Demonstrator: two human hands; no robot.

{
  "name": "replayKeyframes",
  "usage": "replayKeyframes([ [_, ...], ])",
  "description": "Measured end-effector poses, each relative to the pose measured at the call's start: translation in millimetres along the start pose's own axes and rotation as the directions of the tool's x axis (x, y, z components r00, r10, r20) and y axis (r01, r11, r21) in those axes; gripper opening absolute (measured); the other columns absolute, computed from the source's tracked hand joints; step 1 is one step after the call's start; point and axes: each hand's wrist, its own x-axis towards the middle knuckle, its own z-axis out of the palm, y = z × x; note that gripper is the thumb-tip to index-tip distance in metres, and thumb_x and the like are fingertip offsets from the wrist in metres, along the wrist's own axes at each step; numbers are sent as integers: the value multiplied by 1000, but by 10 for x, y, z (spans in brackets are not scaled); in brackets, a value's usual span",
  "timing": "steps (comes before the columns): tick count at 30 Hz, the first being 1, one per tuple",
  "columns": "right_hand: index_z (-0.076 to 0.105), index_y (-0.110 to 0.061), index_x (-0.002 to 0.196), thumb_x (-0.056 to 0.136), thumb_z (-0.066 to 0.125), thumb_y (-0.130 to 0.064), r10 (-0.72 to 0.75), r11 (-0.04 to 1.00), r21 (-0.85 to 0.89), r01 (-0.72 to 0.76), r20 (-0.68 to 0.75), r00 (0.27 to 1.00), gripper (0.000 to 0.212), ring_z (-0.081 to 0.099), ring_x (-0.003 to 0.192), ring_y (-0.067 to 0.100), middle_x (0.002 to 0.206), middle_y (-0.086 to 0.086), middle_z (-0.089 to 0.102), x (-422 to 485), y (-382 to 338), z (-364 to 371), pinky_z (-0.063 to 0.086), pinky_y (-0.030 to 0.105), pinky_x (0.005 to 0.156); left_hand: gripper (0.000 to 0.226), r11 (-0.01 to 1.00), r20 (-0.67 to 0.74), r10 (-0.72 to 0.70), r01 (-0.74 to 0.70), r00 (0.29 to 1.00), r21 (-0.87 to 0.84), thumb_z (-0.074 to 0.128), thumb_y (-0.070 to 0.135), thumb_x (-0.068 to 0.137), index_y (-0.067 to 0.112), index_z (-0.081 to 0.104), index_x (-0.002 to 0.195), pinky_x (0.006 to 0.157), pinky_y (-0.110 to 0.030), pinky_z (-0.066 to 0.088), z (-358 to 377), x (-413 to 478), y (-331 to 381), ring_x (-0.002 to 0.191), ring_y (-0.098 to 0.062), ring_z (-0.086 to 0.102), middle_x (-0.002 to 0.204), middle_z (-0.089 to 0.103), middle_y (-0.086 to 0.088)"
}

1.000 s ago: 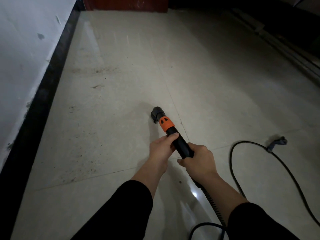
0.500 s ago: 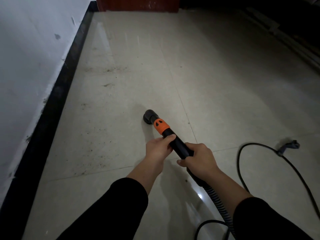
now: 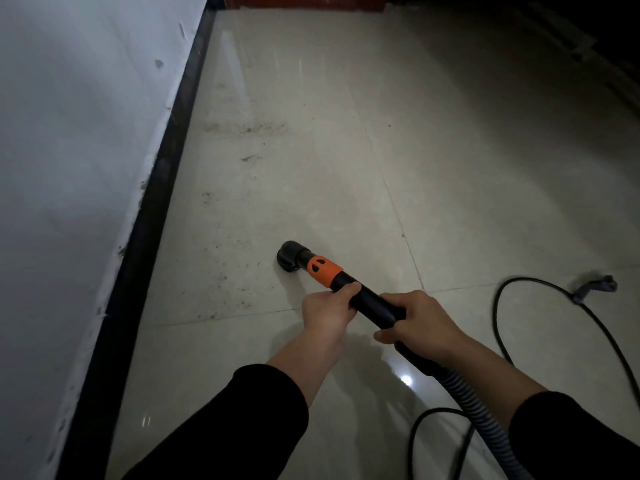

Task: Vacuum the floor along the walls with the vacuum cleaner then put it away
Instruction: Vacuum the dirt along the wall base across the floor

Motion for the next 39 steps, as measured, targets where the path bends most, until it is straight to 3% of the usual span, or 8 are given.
replayKeyframes([
  [11, 70, -28, 85, 70, 78, -10, -38, 998, -50, 44, 112, 993, 24, 58, 59, 9, 68, 0, 64, -84, -114, 40, 44, 19, 57, 18, 995, -36, -62, 59, 997, -83, 78, 8, 79, 3, 61, 74, 77, -30, 56, -250, -174, -29, 78, -24, 71, 85, 70, -17],
  [15, 72, -26, 93, 70, 78, -10, -50, 996, -70, 61, 148, 988, 28, 66, 72, 24, 79, 8, 69, -83, -166, 46, 51, 30, 66, 19, 990, -35, -90, 85, 995, -111, 78, 7, 79, 2, 60, 80, 66, -25, 55, -322, -227, 6, 76, -22, 70, 90, 70, -18],
  [20, 72, -24, 94, 71, 77, -8, -48, 996, -65, 62, 198, 979, 28, 67, 76, 28, 82, 11, 69, -83, -208, 66, 52, 31, 67, 21, 987, -32, -112, 108, 993, -117, 77, 8, 80, -1, 61, 91, 63, -23, 53, -400, -270, 23, 81, -23, 70, 98, 70, -19],
  [25, 73, -28, 96, 71, 78, -9, -41, 996, -68, 58, 228, 973, 32, 67, 67, 21, 80, 8, 70, -73, -261, 88, 50, 22, 59, 25, 988, -25, -109, 106, 994, -112, 76, 9, 81, -1, 61, 99, 68, -23, 53, -487, -303, 40, 87, -23, 70, 102, 70, -19],
  [29, 73, -28, 96, 71, 77, -9, -44, 996, -64, 61, 244, 969, 32, 66, 69, 20, 81, 9, 70, -69, -278, 112, 51, 27, 64, 29, 986, -26, -118, 114, 993, -122, 75, 10, 82, -1, 60, 103, 69, -24, 53, -541, -321, 35, 82, -21, 70, 102, 70, -18],
  [33, 73, -29, 94, 71, 78, -9, -48, 996, -62, 66, 256, 966, 31, 64, 66, 15, 79, 7, 70, -61, -298, 152, 50, 25, 63, 24, 987, -43, -114, 109, 993, -121, 74, 11, 83, 4, 55, 95, 69, -23, 53, -582, -321, 29, 80, -20, 69, 103, 69, -17],
  [39, 74, -34, 94, 69, 77, -7, -68, 996, -38, 81, 269, 961, 37, 64, 69, 17, 81, 6, 71, -32, -338, 207, 51, 28, 66, 26, 989, -53, -107, 101, 993, -106, 72, 12, 84, 3, 56, 102, 64, -22, 53, -640, -329, 65, 91, -23, 68, 105, 68, -17],
])
